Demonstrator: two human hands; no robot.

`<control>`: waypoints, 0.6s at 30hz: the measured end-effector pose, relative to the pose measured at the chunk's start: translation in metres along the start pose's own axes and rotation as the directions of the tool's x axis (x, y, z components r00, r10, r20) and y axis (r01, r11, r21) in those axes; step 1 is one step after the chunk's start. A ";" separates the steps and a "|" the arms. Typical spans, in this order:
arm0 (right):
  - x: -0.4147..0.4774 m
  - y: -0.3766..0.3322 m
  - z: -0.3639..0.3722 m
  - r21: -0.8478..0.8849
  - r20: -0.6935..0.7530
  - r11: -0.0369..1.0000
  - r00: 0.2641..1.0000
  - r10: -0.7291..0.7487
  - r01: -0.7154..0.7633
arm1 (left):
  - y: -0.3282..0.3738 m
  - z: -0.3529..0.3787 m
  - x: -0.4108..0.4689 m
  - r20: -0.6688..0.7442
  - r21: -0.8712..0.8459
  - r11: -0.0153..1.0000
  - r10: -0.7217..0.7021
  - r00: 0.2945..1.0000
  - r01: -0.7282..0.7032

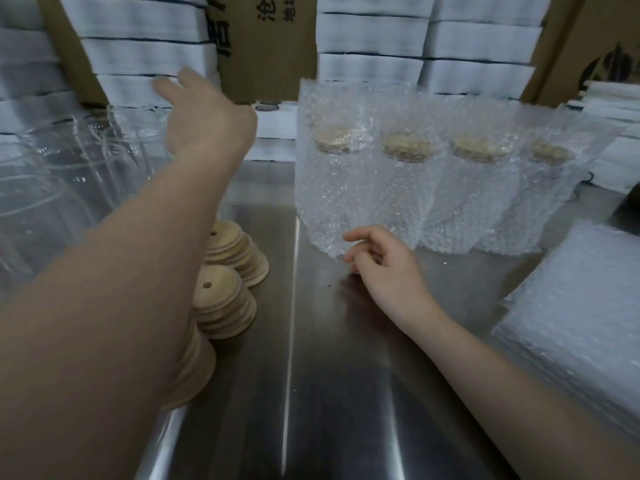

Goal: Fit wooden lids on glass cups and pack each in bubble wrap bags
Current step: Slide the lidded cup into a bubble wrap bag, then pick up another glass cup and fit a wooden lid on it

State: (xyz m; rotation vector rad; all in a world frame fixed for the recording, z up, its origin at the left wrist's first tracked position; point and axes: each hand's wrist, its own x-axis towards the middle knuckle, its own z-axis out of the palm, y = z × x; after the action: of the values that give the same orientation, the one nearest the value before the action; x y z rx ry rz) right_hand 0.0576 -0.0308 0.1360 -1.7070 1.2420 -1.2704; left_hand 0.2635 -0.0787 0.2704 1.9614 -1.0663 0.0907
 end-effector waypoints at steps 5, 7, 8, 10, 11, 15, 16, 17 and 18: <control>0.001 0.001 0.000 -0.019 0.007 1.000 1.000 0.002 -0.002 | -0.025 0.004 0.004 0.076 0.073 0.991 -0.115 0.990 0.109; 0.000 0.001 -0.001 -0.019 0.011 1.000 1.000 -0.001 0.001 | -0.027 0.006 0.002 0.084 0.081 0.989 -0.128 0.988 0.121; 0.000 0.001 0.000 -0.018 0.012 1.000 1.000 -0.003 0.003 | -0.028 0.006 0.001 0.083 0.081 0.989 -0.130 0.988 0.123; 0.000 0.000 -0.001 -0.021 0.015 1.000 1.000 -0.004 0.004 | -0.027 0.006 0.001 0.083 0.062 0.989 -0.138 0.987 0.133; 0.000 0.000 -0.001 -0.023 0.016 1.000 1.000 -0.003 0.003 | -0.028 0.005 0.000 0.088 0.055 0.989 -0.142 0.986 0.137; -0.001 -0.001 -0.001 -0.023 0.020 1.000 1.000 0.000 0.000 | -0.031 0.004 -0.004 0.121 0.075 0.991 -0.120 0.985 0.112; -0.001 -0.001 -0.001 -0.024 0.020 1.000 1.000 0.000 0.000 | -0.031 0.004 -0.005 0.124 0.074 0.991 -0.119 0.985 0.110; -0.001 -0.001 -0.001 -0.027 0.021 1.000 1.000 0.001 -0.001 | -0.030 0.003 -0.005 0.129 0.070 0.991 -0.119 0.985 0.110; -0.001 -0.001 -0.001 -0.029 0.021 1.000 1.000 0.002 -0.001 | -0.029 0.002 -0.006 0.133 0.069 0.992 -0.116 0.984 0.108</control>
State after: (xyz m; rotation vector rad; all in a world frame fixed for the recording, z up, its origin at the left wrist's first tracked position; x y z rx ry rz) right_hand 0.0573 -0.0296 0.1373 -1.7352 1.2550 -1.2365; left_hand 0.2796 -0.0696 0.2477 2.1042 -1.0493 -0.0744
